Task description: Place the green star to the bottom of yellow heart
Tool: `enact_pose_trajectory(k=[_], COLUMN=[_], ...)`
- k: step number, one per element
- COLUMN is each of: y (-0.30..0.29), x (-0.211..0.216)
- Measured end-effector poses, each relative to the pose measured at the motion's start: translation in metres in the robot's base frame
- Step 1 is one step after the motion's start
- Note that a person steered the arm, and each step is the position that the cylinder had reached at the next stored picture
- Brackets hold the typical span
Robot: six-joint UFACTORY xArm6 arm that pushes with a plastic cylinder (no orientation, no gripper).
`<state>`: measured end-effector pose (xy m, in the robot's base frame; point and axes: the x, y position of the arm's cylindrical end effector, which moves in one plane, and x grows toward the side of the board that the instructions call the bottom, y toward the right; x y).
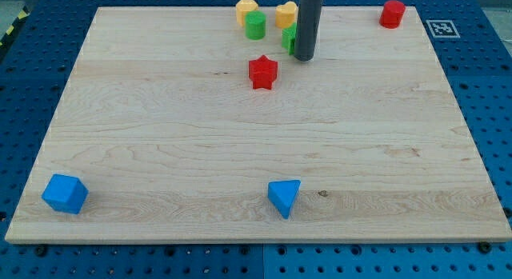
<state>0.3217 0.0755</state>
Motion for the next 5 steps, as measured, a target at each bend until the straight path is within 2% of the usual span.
enact_pose_trajectory(k=[2,5], y=[0.000,-0.006], x=[-0.028,-0.041])
